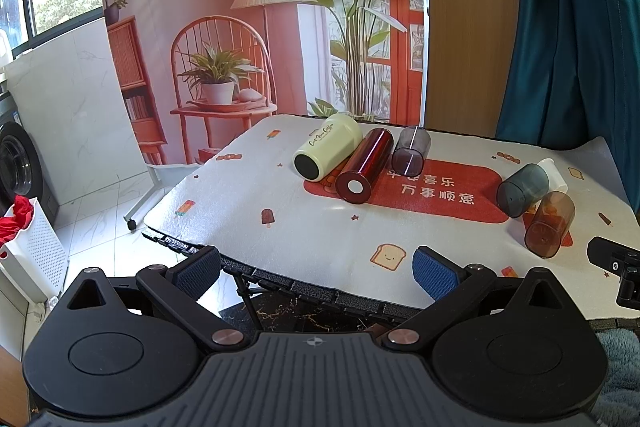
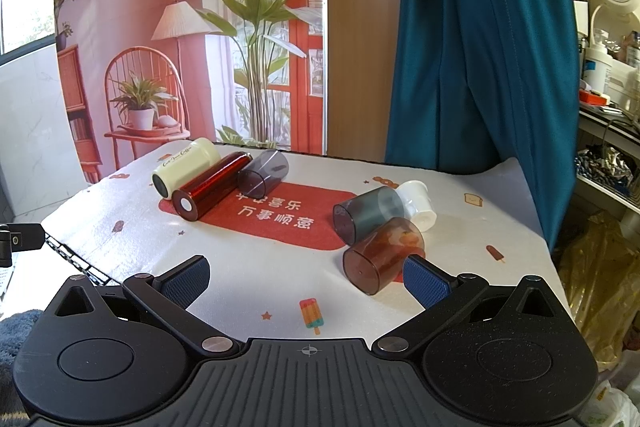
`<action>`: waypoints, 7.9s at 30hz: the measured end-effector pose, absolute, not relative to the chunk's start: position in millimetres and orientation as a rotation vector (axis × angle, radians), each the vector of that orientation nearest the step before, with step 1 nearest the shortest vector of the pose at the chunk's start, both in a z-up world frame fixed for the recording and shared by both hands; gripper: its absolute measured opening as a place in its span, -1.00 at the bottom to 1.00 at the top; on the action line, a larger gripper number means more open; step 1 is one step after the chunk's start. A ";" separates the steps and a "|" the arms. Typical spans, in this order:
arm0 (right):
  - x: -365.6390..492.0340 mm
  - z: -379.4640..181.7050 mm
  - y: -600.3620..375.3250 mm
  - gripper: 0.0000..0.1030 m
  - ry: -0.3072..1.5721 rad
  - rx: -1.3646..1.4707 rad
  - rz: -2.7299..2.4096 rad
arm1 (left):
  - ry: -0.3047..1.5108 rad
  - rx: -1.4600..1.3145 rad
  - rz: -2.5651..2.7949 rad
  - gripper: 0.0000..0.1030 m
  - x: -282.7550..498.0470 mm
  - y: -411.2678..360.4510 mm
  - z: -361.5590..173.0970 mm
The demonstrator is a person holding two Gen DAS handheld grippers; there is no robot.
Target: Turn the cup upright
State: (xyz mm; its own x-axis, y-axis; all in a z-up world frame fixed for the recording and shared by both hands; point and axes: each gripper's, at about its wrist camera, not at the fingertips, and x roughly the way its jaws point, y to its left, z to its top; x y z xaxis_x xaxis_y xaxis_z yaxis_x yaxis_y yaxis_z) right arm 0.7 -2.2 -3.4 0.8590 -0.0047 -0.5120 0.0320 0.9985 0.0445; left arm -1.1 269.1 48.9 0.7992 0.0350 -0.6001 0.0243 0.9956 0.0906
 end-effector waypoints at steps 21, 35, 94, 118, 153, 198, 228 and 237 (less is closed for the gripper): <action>10.1 -9.4 -3.2 0.99 0.538 0.050 -0.008 | 0.667 0.083 0.011 1.00 4.8 272.2 45.2; 120.9 -11.9 -2.5 0.97 0.501 0.055 0.068 | 0.654 0.098 0.095 1.00 93.4 290.1 35.4; 188.9 -125.1 42.8 0.18 0.922 0.288 0.266 | 0.868 -0.084 0.115 0.99 126.1 324.9 -30.4; 128.5 -125.5 -44.3 0.29 0.874 0.308 0.062 | 1.089 -0.097 -0.183 0.98 209.5 198.8 -67.3; 137.0 -142.5 -51.8 0.29 0.918 0.394 0.076 | 0.890 -0.132 -0.256 0.32 142.5 216.0 -58.2; 115.4 -52.6 4.2 0.99 0.964 0.164 0.133 | 0.928 0.124 -0.179 1.00 115.2 288.2 12.8; 27.7 -15.5 9.1 0.99 0.842 0.078 -0.016 | 0.819 0.108 -0.098 1.00 21.9 292.0 39.3; 26.9 -14.5 5.7 0.99 0.807 0.080 -0.022 | 0.809 0.118 -0.091 1.00 17.5 291.6 39.1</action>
